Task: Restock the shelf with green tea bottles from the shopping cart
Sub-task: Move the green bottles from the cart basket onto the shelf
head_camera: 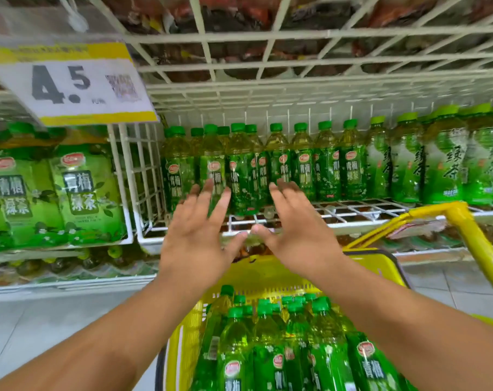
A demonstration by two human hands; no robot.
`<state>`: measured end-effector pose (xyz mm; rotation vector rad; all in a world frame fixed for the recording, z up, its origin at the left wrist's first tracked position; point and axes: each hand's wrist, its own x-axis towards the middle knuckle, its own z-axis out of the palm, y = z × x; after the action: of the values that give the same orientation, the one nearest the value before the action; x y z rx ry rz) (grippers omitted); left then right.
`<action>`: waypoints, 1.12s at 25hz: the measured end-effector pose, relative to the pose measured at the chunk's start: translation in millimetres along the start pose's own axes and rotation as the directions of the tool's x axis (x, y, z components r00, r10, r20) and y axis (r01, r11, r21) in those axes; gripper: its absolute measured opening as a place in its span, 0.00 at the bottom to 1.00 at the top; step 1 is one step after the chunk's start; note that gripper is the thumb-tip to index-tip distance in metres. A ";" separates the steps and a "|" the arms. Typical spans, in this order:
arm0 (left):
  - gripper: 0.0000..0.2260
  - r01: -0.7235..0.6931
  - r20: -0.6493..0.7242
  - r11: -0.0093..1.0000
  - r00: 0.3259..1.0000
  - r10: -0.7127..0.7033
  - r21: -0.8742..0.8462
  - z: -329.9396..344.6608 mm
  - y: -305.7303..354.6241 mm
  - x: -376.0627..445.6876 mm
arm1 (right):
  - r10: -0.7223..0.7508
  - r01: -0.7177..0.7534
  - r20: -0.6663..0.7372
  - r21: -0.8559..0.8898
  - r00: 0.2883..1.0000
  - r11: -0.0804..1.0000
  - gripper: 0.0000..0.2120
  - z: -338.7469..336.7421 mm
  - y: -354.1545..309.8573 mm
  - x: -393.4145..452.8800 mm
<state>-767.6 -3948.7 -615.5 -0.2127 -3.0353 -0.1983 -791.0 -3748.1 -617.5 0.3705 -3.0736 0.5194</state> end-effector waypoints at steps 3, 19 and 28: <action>0.36 -0.006 0.035 1.000 0.999 0.006 0.000 11.1 13.5 -44.9 | -0.046 0.046 0.011 -0.046 0.999 0.998 0.40 5.6 3.2 -50.1; 0.44 0.233 0.376 0.963 0.911 -0.169 -0.133 42.6 77.5 -196.9 | 0.209 -0.216 0.232 0.006 0.950 0.976 0.45 27.4 22.0 -207.0; 0.48 0.615 0.422 0.788 0.723 -0.546 -0.034 42.6 98.7 -209.6 | 0.534 -0.519 0.258 -0.131 0.805 0.845 0.53 26.5 -5.9 -238.9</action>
<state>-550.2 -3873.9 -666.6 0.8243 -3.3690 -0.5213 -556.5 -3707.0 -650.6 -0.4837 -3.4511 0.4072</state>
